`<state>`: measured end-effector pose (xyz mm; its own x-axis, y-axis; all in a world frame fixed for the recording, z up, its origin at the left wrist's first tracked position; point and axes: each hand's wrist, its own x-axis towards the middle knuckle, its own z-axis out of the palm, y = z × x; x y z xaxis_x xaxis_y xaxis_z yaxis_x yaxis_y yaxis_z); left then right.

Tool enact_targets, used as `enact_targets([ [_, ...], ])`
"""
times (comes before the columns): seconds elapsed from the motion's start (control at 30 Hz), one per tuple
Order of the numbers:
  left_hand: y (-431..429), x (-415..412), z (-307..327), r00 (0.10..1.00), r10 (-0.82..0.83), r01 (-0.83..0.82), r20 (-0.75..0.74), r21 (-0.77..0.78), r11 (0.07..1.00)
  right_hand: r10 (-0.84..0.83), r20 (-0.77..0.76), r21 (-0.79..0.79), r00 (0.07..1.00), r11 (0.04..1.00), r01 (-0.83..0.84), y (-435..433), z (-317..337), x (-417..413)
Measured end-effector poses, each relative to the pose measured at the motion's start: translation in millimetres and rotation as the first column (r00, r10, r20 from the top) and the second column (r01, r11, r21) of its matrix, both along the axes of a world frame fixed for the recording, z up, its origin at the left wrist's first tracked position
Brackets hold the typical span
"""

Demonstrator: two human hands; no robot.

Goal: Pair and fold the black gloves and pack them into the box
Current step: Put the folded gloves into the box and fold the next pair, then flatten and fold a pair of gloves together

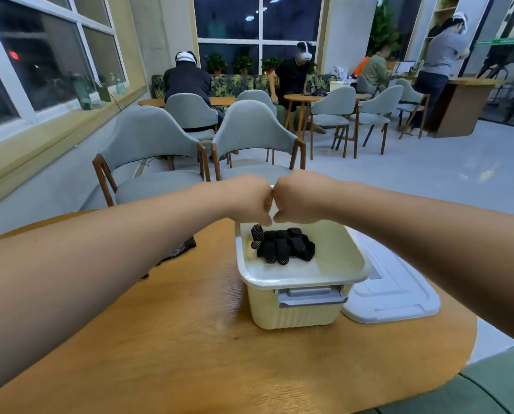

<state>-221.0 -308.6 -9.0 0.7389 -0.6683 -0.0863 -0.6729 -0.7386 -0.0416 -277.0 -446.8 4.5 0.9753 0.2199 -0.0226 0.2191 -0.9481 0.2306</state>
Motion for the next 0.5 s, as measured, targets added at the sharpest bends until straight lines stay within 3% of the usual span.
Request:
enact_targets([
  [0.23, 88, -38, 26, 0.988, 0.073, -0.041, 0.133, -0.228, 0.973, 0.112, 0.161, 0.158, 0.981, 0.978, -0.138, 66, 30, -34],
  [0.5, 205, -85, 19, 0.971, 0.233, -0.194, 0.047, -0.411, 0.891, 0.190, 0.236, 0.375, 0.953, 0.887, -0.269, 153, 5, -58],
])
